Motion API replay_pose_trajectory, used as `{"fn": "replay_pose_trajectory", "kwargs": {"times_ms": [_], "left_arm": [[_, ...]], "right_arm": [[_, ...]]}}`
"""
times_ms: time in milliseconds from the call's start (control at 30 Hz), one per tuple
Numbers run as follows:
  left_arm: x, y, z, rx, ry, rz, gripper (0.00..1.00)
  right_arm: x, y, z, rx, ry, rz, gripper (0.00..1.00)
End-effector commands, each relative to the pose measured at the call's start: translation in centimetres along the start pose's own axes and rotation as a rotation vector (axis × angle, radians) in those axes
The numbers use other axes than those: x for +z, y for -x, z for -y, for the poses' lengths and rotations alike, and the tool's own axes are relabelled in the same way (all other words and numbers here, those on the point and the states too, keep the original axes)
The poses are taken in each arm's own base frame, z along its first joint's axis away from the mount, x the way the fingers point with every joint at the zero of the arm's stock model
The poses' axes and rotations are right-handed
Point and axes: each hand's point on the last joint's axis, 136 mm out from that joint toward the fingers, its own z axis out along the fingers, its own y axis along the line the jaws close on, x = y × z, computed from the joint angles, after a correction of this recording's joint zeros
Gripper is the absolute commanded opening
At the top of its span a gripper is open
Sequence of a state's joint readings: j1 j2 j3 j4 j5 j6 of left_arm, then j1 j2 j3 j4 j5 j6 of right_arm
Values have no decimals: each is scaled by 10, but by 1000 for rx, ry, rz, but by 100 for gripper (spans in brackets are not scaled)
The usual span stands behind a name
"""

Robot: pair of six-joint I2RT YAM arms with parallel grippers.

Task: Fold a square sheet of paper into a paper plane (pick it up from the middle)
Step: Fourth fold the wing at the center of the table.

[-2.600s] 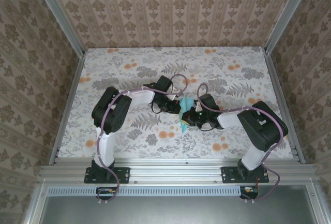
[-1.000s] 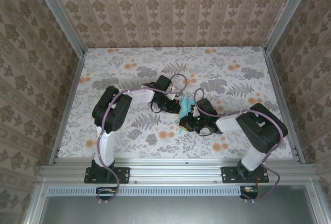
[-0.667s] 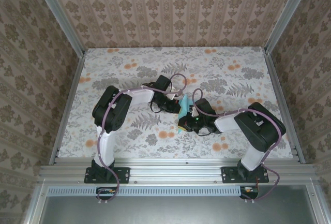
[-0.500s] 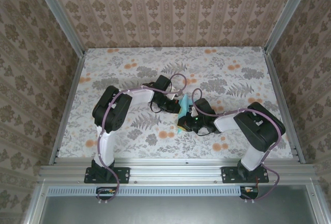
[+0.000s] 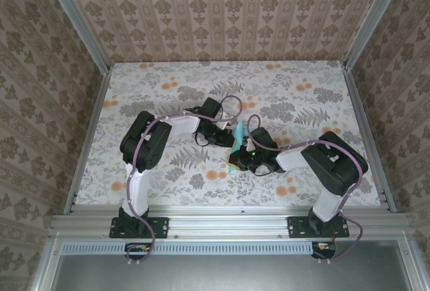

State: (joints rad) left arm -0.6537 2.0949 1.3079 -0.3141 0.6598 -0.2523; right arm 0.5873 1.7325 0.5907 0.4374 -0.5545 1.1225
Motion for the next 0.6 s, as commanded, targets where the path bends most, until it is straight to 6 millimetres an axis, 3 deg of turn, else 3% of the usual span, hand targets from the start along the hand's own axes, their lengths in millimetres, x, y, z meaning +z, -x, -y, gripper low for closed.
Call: {"fn": "replay_pose_trajectory", "kwargs": {"times_ms": [0, 433, 567], "left_arm": [[37, -79, -75, -112, 232, -220, 0], [40, -83, -79, -118, 229, -231, 0], [40, -83, -81, -119, 230, -231, 0]], "right_arm": [[6, -4, 13, 5, -65, -23, 13], [11, -22, 50, -34, -268, -75, 16], [8, -22, 42, -60, -269, -68, 16]]}}
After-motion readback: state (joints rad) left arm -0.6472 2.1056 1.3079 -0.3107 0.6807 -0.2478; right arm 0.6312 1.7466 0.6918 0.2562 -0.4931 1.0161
